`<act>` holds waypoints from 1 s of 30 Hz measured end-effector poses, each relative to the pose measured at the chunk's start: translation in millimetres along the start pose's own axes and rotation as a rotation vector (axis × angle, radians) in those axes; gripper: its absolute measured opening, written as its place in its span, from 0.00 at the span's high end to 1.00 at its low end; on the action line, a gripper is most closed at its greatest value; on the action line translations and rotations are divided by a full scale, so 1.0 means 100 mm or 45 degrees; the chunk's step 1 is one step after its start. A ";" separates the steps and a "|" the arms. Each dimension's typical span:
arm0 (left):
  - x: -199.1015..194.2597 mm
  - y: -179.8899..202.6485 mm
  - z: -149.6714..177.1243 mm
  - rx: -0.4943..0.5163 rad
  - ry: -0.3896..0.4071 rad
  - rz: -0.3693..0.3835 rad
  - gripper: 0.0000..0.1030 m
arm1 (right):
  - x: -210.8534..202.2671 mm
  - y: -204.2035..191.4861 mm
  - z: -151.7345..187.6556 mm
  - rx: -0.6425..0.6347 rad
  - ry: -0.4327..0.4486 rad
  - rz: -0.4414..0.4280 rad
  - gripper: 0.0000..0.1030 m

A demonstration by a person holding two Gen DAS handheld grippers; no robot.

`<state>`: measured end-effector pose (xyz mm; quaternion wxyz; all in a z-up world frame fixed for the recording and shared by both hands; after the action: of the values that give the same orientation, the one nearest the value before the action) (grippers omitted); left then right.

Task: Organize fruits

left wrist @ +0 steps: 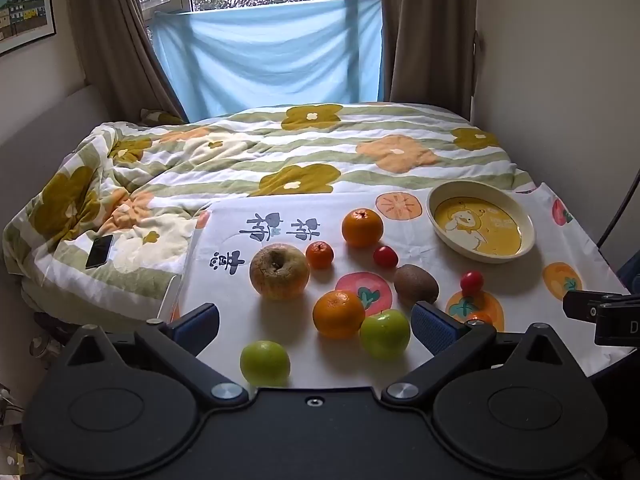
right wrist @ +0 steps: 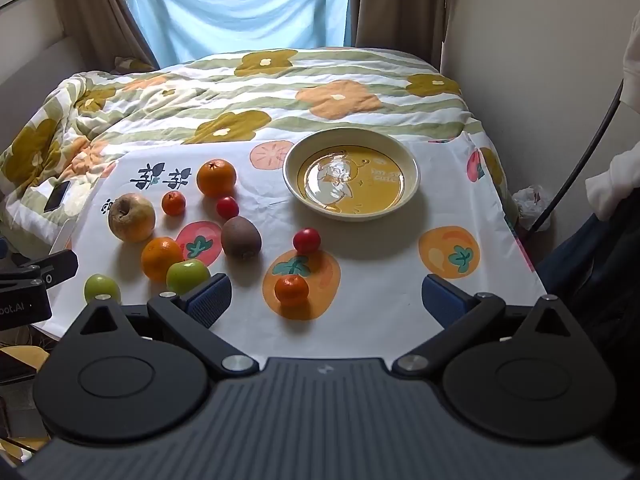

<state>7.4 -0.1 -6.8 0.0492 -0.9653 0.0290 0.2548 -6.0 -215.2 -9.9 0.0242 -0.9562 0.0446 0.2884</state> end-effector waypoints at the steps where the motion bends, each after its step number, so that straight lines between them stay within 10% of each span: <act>1: 0.00 0.00 0.00 -0.003 0.000 -0.001 0.00 | 0.00 0.00 0.00 -0.001 0.001 0.000 0.00; 30: -0.07 0.00 0.00 -0.029 0.017 -0.018 0.00 | -0.05 0.01 0.00 -0.001 0.010 -0.011 0.00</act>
<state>1.6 0.5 -3.8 0.0399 -0.9677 0.0196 0.2482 -10.2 -215.9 -7.1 0.0249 -0.9575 0.0406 0.2845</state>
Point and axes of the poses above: each gripper's, at about its wrist camera, not at the fingertips, and x roughly the way its jaws point, y to its right, z to its underside, the point moved 1 cm from there along x, roughly the way its jaws point, and after that the axes turned 14 degrees about y, right-handed, at the moved point
